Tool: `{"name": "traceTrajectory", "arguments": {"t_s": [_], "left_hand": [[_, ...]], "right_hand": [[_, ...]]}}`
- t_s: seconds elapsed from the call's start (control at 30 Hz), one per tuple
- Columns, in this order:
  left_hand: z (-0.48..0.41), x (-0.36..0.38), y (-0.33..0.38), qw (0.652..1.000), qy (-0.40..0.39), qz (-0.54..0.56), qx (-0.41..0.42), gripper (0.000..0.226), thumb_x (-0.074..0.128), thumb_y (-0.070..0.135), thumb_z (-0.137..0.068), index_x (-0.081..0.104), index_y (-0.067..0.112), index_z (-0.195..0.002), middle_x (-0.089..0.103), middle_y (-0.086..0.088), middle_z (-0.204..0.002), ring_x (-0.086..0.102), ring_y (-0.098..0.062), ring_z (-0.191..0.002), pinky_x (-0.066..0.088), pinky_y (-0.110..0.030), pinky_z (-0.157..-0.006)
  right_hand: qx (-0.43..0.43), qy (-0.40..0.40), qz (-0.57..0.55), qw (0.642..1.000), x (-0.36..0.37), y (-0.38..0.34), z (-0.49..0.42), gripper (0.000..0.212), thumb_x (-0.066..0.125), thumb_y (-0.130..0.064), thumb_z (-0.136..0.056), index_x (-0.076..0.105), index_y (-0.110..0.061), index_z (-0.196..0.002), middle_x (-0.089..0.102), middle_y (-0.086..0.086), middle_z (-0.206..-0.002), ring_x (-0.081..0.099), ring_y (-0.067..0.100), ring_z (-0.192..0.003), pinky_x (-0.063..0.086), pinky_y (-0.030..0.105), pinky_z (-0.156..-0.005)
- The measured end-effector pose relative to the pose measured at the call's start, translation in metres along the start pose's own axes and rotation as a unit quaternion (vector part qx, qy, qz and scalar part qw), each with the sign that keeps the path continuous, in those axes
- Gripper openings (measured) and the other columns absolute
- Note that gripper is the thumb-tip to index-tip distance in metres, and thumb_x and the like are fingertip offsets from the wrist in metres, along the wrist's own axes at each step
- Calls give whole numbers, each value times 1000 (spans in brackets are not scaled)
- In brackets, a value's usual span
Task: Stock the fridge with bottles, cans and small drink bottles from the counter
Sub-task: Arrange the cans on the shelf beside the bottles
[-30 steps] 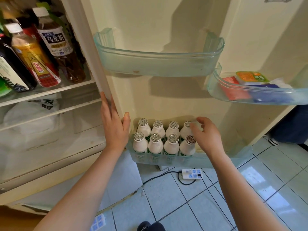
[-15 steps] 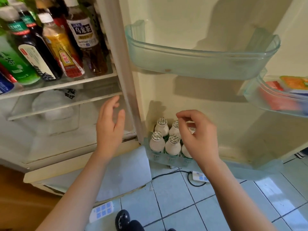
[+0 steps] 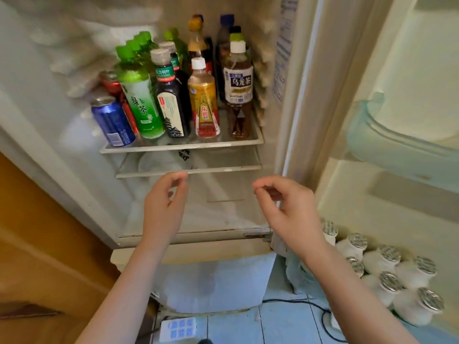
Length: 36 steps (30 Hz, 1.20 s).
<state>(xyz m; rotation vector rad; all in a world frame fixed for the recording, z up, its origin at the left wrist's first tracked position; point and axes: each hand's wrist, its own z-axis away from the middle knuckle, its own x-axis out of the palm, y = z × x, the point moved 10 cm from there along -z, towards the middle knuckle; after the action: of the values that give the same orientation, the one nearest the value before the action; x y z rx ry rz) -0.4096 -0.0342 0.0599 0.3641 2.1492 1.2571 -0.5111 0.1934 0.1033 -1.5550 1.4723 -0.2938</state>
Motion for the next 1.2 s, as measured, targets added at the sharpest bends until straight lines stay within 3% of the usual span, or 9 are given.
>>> {"name": "traceTrajectory", "arguments": {"t_s": [0.23,0.4,0.5,0.6,0.7,0.77,0.9,1.1,1.2], "left_hand": [[-59,-54,-18,999,48,1,2,21,52,24,-94,60,33,-111,58,25,-103,52,15,-97,39,-9,-77],[-103,-99,-32,993,112,-11,24,22,54,20,-92,58,26,-113,58,5,-116,55,-10,-106,47,-31,-90],[-127,-119,-40,989,143,-22,37,31,58,13,-89,55,17,-120,53,-3,-126,48,-15,-115,44,-31,-95],[-149,-128,-46,986,156,-19,53,44,61,6,-85,49,11,-127,48,-5,-133,45,-19,-123,33,-15,-102],[-169,-126,-50,989,134,44,55,49,60,-1,-80,47,13,-125,48,0,-125,50,-21,-117,46,-42,-100],[-177,-126,-49,987,130,59,68,48,60,1,-78,49,12,-123,50,1,-120,55,-21,-110,50,-48,-92],[-178,-128,-41,982,131,3,134,58,60,11,-77,45,6,-133,43,-6,-138,40,-18,-129,33,-24,-110],[-173,-141,-5,975,93,-56,195,54,55,17,-84,45,4,-135,37,-10,-145,31,-18,-137,18,-15,-114],[-170,-162,34,945,108,-133,277,43,56,14,-86,54,7,-128,48,-7,-136,43,-18,-130,26,-19,-112]], "right_hand": [[-20,-30,3,999,55,-23,-64,15,62,-9,-87,70,-21,-92,68,-11,-82,62,2,-76,48,13,-71],[-33,-44,-12,998,96,-42,-111,17,61,-6,-86,69,-21,-89,69,-8,-82,62,5,-72,48,14,-69],[-37,-51,-11,998,120,-52,-134,16,60,-7,-87,69,-20,-90,70,-3,-84,64,13,-75,53,27,-73],[-53,-55,-9,997,140,-65,-153,18,58,-8,-87,67,-24,-90,69,-4,-82,65,14,-75,54,30,-73],[-74,-44,3,996,154,-76,-170,20,59,-9,-88,66,-27,-88,68,-9,-79,62,8,-67,53,26,-65],[-82,-31,7,996,160,-83,-182,18,59,-10,-88,66,-27,-88,67,-11,-77,60,5,-61,50,21,-59],[-109,-7,15,994,170,-101,-201,19,58,-10,-89,64,-28,-90,65,-17,-79,61,2,-69,45,7,-57],[-144,6,39,989,185,-135,-232,17,56,-11,-89,68,-20,-98,68,-9,-88,63,4,-79,50,15,-73],[-185,9,74,980,190,-162,-257,17,56,-12,-88,69,-17,-97,69,-6,-88,64,9,-77,53,28,-73]]}}
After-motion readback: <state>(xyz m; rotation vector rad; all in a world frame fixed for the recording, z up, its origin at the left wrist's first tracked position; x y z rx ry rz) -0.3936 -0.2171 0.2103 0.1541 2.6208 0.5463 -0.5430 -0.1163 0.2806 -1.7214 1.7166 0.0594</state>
